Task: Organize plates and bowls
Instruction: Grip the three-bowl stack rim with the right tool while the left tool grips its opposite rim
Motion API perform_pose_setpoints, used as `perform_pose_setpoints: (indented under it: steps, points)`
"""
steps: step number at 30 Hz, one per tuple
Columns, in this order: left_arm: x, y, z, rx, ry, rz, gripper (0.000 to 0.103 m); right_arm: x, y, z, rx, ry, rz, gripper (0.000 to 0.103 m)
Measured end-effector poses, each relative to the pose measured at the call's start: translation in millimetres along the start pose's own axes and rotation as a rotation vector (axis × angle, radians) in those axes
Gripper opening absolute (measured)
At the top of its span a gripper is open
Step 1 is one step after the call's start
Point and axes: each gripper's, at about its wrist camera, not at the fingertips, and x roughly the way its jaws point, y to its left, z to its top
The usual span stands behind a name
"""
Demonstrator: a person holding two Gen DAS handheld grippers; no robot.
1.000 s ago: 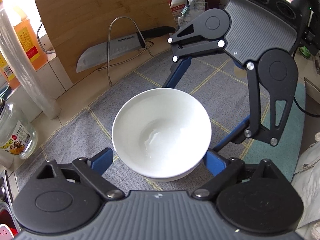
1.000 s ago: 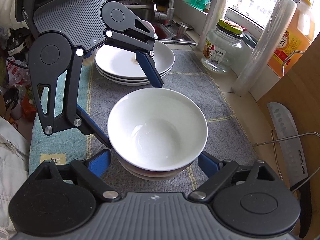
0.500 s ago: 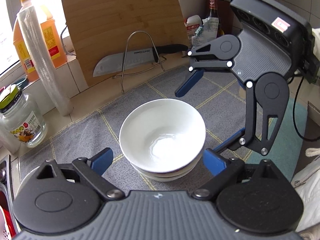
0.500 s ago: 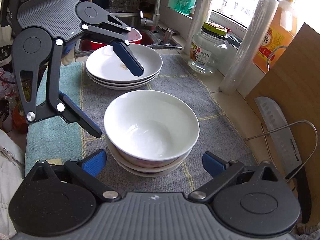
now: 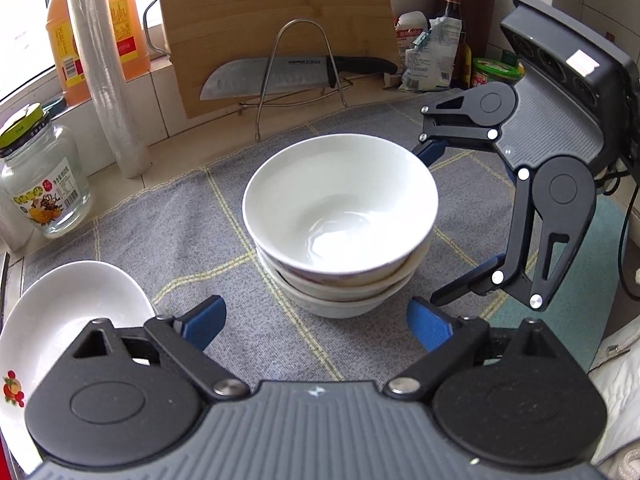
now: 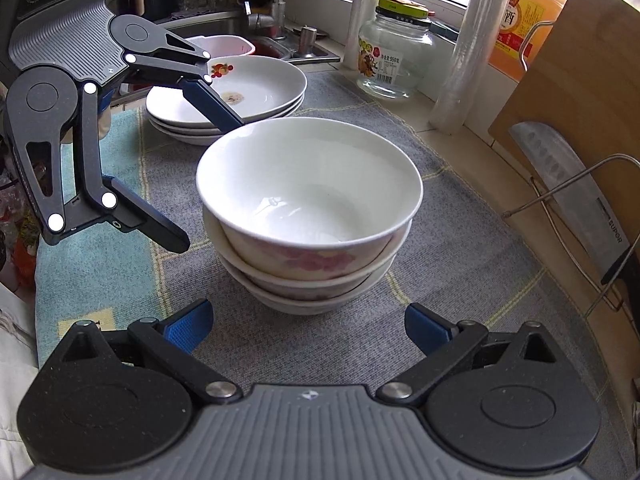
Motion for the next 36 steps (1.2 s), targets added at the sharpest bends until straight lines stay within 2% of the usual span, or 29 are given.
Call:
perform_pose_setpoints:
  steps: [7, 20, 29, 36]
  points:
    - [14.6, -0.9, -0.5, 0.078, 0.032, -0.039, 0.097, 17.8, 5.5, -4.2, -0.002, 0.038, 0.001, 0.103]
    - [34.3, -4.0, 8.2, 0.222, 0.074, -0.074, 0.096, 18.6, -6.3, 7.3, -0.057, 0.026, 0.013, 0.103]
    - [41.3, 0.8, 16.5, 0.301, 0.082, -0.095, 0.089, 18.2, -9.3, 19.7, -0.130, 0.029, 0.051, 0.096]
    - [43.1, 2.9, 17.9, 0.329, 0.083, -0.123, 0.089, 19.9, -10.8, 24.1, -0.145, 0.037, 0.075, 0.093]
